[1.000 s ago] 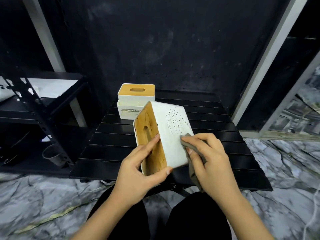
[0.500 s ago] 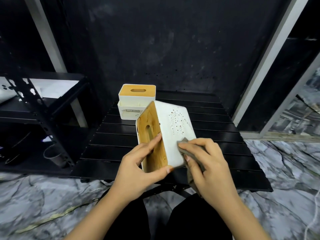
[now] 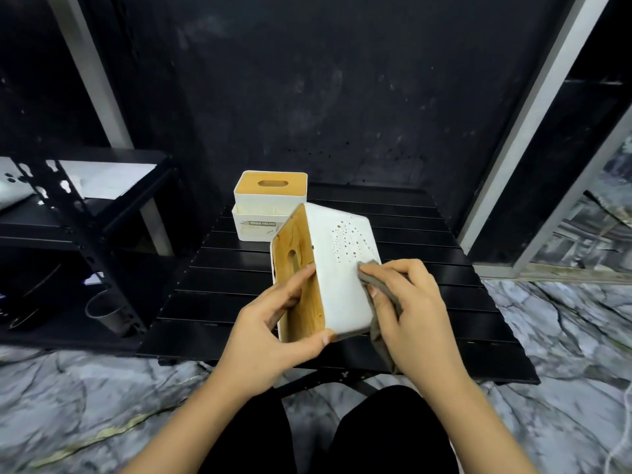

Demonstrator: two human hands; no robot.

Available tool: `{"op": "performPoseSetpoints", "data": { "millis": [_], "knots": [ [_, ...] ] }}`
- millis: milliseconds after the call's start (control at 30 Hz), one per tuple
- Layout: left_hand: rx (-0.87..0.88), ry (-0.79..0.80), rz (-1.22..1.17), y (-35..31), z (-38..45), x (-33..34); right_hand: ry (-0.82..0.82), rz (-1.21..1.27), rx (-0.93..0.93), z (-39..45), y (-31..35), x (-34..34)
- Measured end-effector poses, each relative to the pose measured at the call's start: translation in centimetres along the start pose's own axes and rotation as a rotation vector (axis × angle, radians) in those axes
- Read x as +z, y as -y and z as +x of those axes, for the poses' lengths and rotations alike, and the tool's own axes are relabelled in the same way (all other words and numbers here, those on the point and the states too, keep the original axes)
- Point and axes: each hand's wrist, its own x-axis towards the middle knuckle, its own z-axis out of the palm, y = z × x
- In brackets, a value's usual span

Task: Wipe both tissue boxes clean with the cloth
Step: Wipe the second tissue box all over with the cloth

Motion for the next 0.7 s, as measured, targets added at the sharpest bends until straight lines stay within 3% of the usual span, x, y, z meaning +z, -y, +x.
{"op": "performPoseSetpoints", "data": {
  "millis": [300,567,700],
  "knots": [
    [-0.098,0.092,0.056,-0.9,1.2,-0.5,0.002,-0.016,0.065,-1.4,0.1,-0.1],
    [-0.090,0.073,0.027,-0.9,1.0,-0.4,0.050,0.034,-0.162,-1.1,2.4,0.4],
    [-0.090,0.067,0.031,-0.9,1.0,-0.4,0.059,0.023,-0.104,0.4,1.5,0.5]
  ]
}}
